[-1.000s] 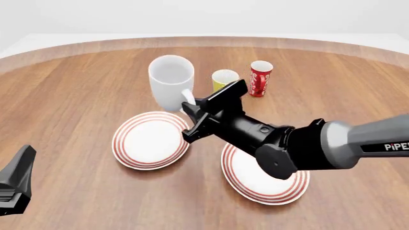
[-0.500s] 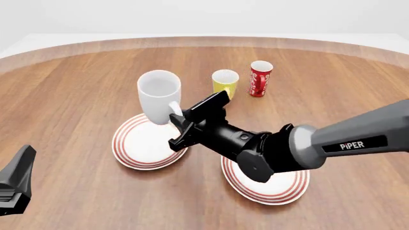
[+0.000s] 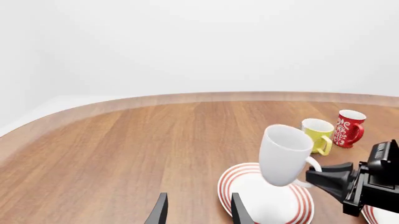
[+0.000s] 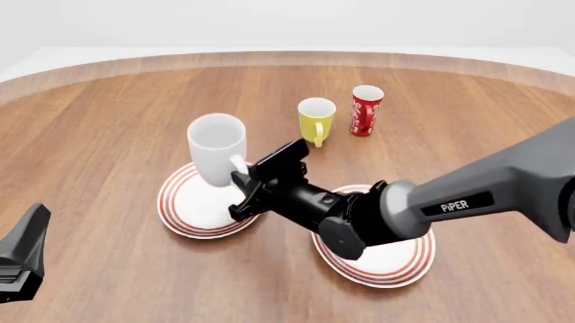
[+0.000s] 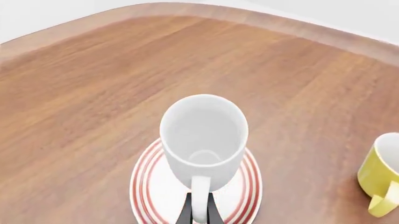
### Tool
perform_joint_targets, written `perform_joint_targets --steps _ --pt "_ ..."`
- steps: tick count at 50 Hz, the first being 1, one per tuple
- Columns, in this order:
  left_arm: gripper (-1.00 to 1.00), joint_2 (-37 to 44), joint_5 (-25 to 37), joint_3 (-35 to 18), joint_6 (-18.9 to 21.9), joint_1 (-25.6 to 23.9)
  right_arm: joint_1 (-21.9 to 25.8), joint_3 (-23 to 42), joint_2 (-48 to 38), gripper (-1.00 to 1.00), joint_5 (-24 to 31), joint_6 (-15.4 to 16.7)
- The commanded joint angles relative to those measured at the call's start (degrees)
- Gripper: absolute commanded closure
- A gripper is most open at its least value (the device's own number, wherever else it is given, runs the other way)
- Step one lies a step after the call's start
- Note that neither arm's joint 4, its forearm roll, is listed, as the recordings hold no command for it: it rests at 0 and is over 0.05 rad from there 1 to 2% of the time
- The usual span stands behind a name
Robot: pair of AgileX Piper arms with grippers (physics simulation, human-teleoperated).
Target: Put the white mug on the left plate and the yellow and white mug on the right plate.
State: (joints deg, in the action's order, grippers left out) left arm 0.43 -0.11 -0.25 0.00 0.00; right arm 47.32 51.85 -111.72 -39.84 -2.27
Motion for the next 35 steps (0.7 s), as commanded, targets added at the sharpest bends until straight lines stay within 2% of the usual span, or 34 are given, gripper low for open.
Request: perform_joint_targets --steps 1,35 --pt "-1.0 0.0 0.0 0.0 0.0 0.0 0.11 0.69 -1.3 1.0 0.05 -0.32" --pt "-1.0 0.0 0.0 0.0 0.0 0.0 1.38 2.7 -4.87 1.0 1.38 -0.54"
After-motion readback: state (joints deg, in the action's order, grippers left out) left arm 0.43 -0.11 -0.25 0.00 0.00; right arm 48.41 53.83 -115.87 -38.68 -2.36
